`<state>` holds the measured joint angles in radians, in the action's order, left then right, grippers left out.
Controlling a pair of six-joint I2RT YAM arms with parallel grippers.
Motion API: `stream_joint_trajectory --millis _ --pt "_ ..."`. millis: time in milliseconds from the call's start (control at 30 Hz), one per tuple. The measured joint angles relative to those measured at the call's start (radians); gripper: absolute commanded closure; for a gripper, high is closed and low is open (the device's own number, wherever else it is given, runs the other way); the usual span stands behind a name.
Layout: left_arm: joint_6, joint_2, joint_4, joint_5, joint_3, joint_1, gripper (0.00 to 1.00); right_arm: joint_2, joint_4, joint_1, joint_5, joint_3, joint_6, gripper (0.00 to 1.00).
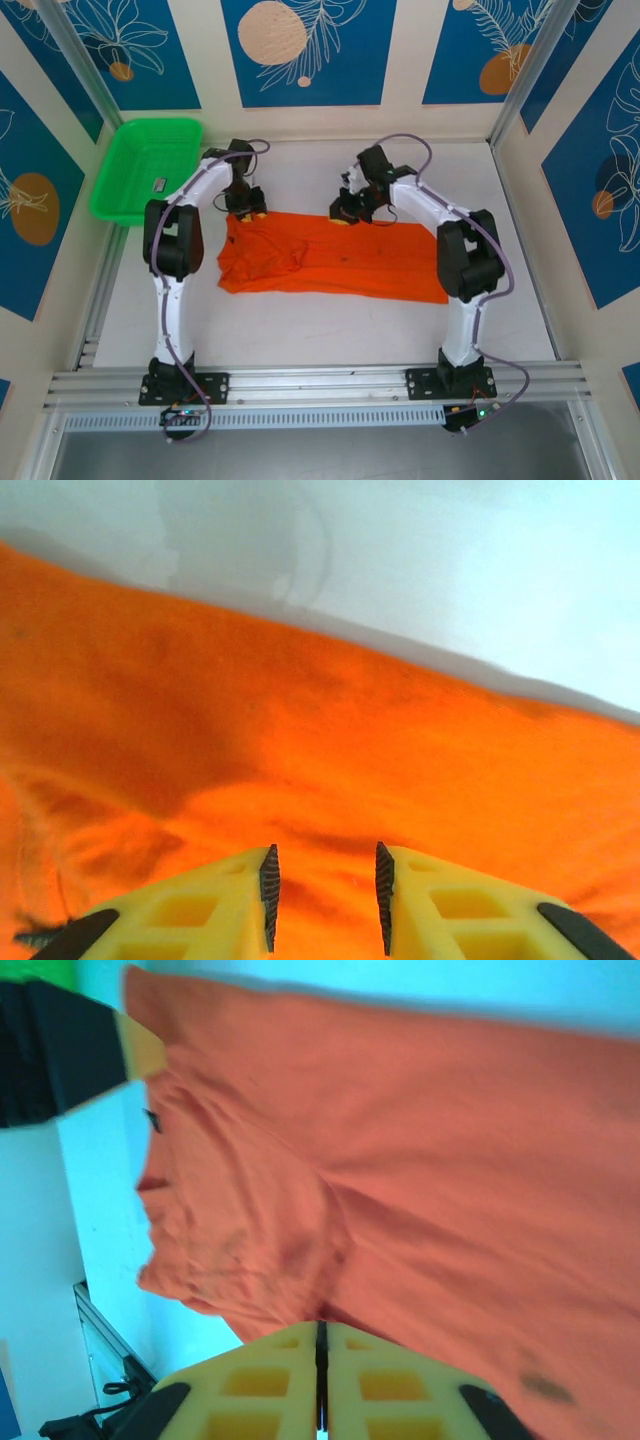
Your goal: Fold and stack the t-shirts
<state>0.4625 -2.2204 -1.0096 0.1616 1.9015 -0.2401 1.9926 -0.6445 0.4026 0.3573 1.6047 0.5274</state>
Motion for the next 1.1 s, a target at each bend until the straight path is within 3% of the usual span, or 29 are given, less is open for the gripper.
stream_joint_trajectory --millis 233,433,600,867,1100 --pt "0.0 0.076 0.035 0.021 -0.148 -0.014 0.76 0.298 -0.118 0.158 0.029 0.417 -0.012 0.98" --pt "0.0 0.047 0.032 -0.006 -0.174 -0.013 0.75 0.455 -0.231 0.235 0.047 0.567 -0.031 1.0" --pt "0.003 0.005 0.019 -0.035 -0.158 -0.013 0.74 0.473 -0.295 0.246 0.047 0.543 -0.053 1.0" --pt "0.003 -0.035 -0.015 -0.07 -0.087 -0.013 0.72 0.414 -0.287 0.214 0.047 0.336 -0.054 1.0" --pt "0.011 -0.122 -0.066 -0.085 0.061 -0.013 0.7 0.214 -0.255 0.16 0.056 0.126 -0.043 1.0"
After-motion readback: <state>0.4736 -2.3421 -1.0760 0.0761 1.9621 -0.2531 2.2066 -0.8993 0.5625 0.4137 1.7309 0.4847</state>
